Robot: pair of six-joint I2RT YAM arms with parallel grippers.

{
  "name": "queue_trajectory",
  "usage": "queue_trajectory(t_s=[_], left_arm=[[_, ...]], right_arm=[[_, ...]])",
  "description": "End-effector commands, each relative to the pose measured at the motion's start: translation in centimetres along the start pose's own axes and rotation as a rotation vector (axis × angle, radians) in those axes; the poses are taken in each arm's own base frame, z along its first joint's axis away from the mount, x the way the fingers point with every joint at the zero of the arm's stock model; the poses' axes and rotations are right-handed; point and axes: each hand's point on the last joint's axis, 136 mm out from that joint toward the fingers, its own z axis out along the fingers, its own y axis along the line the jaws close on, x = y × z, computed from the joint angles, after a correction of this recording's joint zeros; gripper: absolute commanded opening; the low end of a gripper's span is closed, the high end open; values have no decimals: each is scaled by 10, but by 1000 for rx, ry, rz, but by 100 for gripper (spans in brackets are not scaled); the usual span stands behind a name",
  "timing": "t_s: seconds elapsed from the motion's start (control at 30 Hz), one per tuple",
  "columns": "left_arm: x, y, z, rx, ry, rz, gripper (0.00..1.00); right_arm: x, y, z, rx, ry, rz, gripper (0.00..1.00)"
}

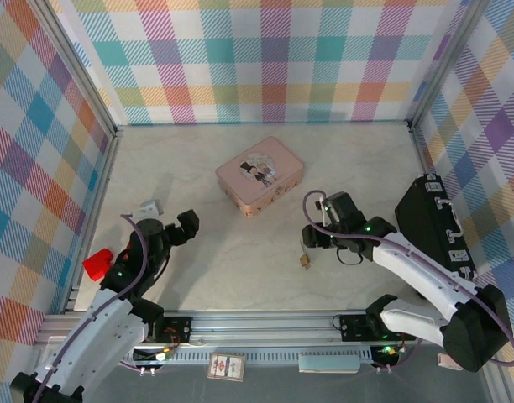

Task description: Unlock the padlock with the key

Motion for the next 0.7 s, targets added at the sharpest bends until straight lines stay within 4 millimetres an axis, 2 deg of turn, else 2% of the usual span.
queue_trajectory(t_s=[0.0,0.13,0.2,0.27,0.33,0.4,0.5,0.67], left_arm=[[-51,-22,-7,27,-135,-30,100],[-86,-19,-14,-83,-198,3,100],[-99,-9,-16,-168,-245,20,100],[-102,7,-14,-260,-297,20,100],[-101,21,-6,-339,-348,27,100],[-93,29,10,-377,-370,77,100],[-77,33,34,-409,-339,182,100],[-63,49,66,-548,-272,391,100]], right_arm=[[-57,-3,-28,87,-192,-68,61],[-105,-11,-56,190,-405,-132,69],[-116,-11,-58,216,-479,-234,74],[-118,-14,-49,250,-498,-331,77],[-121,-27,-43,311,-508,-351,81],[-121,-44,-35,348,-512,-300,85],[-113,-65,-16,358,-498,-270,86],[-103,-99,10,429,-506,-284,88]])
